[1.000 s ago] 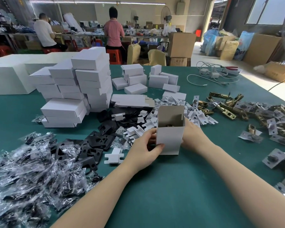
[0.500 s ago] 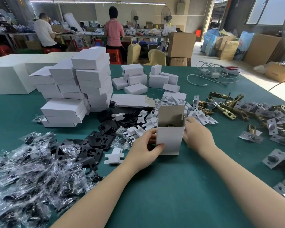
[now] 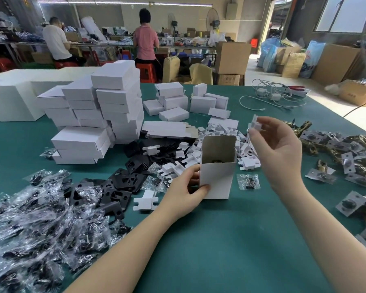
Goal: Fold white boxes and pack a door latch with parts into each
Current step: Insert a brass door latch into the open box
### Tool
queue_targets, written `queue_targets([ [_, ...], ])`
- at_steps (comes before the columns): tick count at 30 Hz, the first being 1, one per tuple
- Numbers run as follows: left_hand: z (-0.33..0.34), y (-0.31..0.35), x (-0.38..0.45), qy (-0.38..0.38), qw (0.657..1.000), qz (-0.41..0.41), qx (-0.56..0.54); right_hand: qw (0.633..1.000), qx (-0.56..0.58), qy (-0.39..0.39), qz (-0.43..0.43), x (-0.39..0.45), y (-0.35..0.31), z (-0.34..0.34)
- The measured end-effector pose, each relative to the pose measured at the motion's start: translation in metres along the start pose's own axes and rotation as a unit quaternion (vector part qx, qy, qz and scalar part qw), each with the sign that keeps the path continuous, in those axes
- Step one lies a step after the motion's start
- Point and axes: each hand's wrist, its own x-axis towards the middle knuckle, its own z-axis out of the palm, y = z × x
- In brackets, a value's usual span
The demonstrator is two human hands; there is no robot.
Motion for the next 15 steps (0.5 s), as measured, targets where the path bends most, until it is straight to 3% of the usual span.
queue_targets([
  [5, 0.000, -0.001, 0.001, 0.001, 1.000, -0.009, -0.006, 0.993, 0.015, -0.115, -0.019, -0.016, -0.010, 0.009],
  [10, 0.000, -0.001, 0.001, -0.001, 1.000, -0.007, -0.008, 0.959, -0.222, -0.100, -0.146, -0.021, 0.007, 0.006],
  [15, 0.001, -0.001, 0.002, 0.006, 1.000, -0.003, -0.006, 0.935, -0.276, -0.126, -0.181, -0.024, 0.023, 0.002],
])
